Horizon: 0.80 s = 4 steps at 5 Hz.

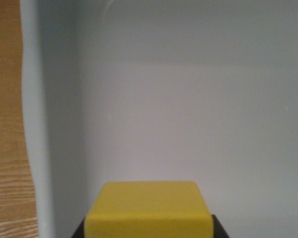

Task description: Pick yellow cube

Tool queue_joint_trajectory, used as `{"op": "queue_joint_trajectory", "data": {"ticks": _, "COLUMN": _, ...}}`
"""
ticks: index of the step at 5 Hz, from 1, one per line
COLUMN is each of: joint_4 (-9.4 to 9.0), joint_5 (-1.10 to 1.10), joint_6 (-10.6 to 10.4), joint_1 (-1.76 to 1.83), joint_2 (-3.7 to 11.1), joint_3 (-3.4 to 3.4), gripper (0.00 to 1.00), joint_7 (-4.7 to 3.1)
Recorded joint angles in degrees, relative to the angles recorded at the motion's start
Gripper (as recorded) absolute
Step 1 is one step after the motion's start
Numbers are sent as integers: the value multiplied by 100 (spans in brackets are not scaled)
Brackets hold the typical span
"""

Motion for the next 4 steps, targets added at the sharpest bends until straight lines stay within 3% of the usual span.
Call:
{"op": "queue_joint_trajectory", "data": {"ticks": 1, "joint_4": 0, "joint_5": 0, "joint_6": 0, "joint_1": 0, "joint_2": 0, "joint_3": 0, "gripper": 100, "joint_7": 0}}
{"op": "queue_joint_trajectory", "data": {"ticks": 2, "joint_4": 163, "joint_5": 19, "joint_6": 237, "joint_1": -5, "joint_2": -76, "joint_3": -2, "gripper": 100, "joint_7": -11}}
{"op": "queue_joint_trajectory", "data": {"ticks": 3, "joint_4": 163, "joint_5": 19, "joint_6": 237, "joint_1": -5, "joint_2": -76, "joint_3": -2, "gripper": 100, "joint_7": -11}}
{"op": "queue_joint_trajectory", "data": {"ticks": 4, "joint_4": 317, "joint_5": 37, "joint_6": 463, "joint_1": -11, "joint_2": -149, "joint_3": -3, "gripper": 100, "joint_7": -21}}
